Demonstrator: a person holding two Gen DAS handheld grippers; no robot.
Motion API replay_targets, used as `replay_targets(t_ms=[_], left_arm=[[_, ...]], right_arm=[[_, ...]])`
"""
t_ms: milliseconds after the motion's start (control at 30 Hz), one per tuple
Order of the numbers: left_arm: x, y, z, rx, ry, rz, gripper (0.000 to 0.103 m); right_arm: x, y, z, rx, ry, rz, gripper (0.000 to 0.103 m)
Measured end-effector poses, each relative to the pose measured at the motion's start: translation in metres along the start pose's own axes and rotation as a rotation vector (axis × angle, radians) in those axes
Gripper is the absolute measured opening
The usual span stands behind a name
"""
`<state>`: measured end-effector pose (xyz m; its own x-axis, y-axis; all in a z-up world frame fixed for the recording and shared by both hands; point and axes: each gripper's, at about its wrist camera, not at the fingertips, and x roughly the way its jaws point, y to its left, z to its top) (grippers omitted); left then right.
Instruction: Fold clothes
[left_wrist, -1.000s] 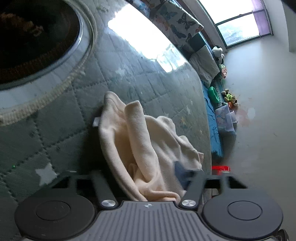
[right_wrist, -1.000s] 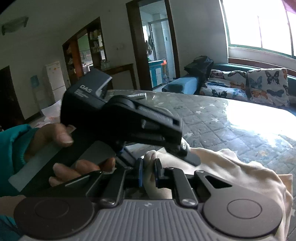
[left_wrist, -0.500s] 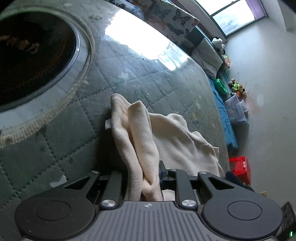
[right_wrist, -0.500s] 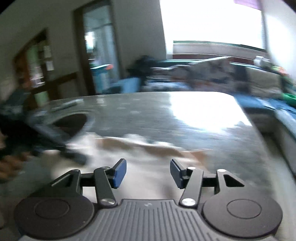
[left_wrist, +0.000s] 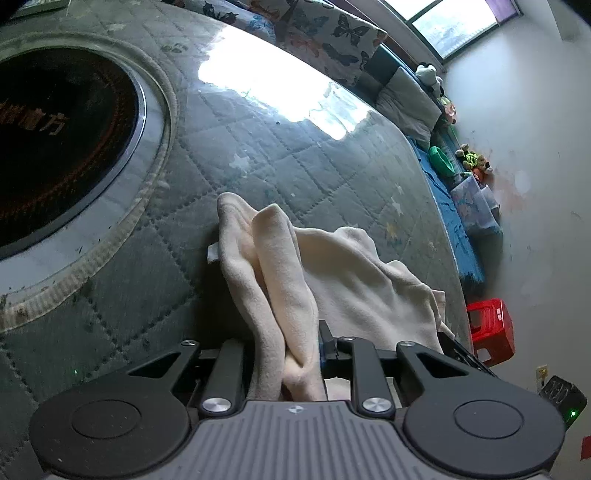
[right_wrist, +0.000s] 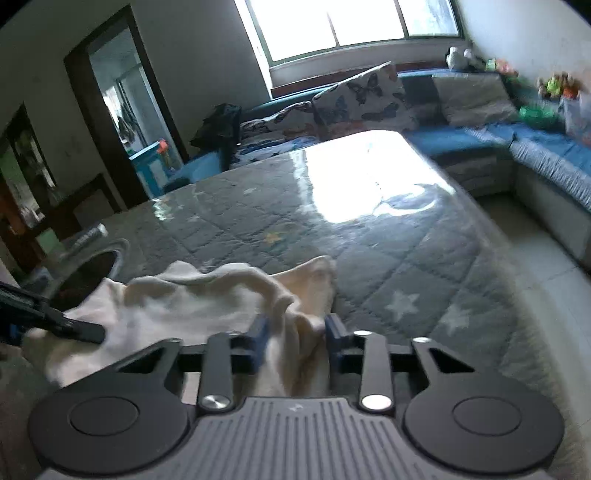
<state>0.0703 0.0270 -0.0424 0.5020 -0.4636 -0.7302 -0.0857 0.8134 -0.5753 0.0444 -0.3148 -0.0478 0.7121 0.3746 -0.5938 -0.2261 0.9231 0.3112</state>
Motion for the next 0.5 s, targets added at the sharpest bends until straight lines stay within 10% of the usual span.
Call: replay_targets(t_ms=[500], left_arm=[[-0.011,-0.058,0.001,0.225,-0.041,0.004,0.019]], right_arm=[[-0.063,0.003,0.002,0.009,-0.149,0.007,0.011]])
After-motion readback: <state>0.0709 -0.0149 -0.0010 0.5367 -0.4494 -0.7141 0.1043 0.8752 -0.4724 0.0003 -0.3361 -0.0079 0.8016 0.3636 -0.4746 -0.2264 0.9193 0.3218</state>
